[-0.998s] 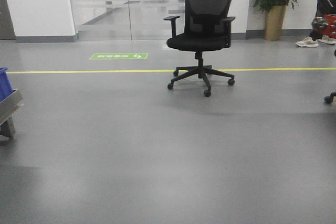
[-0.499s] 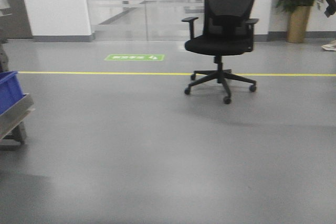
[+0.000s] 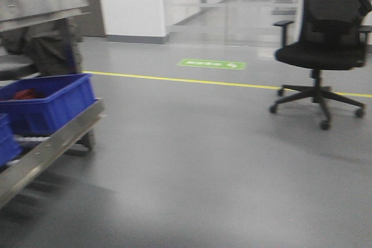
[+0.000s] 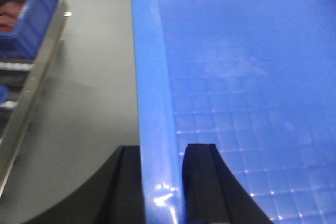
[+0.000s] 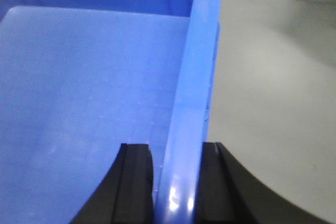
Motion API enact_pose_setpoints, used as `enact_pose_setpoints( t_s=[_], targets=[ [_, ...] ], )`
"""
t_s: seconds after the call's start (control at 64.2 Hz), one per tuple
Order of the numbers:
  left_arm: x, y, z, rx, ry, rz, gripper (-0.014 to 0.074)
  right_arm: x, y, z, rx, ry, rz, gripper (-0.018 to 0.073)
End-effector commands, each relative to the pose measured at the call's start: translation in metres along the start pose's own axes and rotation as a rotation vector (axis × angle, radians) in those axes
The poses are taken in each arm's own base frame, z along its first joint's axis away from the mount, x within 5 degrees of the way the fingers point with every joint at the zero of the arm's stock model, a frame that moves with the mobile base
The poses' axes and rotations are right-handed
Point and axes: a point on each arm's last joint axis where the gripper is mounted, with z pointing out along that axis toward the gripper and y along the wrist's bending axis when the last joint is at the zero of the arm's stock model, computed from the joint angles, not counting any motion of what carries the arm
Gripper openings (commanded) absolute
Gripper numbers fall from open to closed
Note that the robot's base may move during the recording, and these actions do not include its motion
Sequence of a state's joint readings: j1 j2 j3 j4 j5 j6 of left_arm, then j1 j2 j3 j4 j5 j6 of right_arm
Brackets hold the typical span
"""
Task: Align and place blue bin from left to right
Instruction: 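Turn and drive the base up to the other rack of blue bins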
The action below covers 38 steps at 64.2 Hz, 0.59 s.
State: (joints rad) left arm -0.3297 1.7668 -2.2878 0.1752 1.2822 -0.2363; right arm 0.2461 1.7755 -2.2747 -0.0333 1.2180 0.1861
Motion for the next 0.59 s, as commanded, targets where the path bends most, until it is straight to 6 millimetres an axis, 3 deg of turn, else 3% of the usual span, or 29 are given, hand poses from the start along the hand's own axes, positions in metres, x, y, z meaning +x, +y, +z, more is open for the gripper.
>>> enact_pose_setpoints(
  t_s=[0.0, 0.577],
  targets=[
    [-0.0104, -0.0022, -0.0171, 0.037, -0.115, 0.009, -0.0008, -0.0179, 0.0055, -0.0203, -0.04, -0.196, -0.04, -0.0078],
    [-0.0104, -0.0022, -0.0171, 0.037, -0.115, 0.009, -0.0008, -0.0179, 0.0055, -0.0203, -0.04, -0.196, -0.04, -0.0078]
  ],
)
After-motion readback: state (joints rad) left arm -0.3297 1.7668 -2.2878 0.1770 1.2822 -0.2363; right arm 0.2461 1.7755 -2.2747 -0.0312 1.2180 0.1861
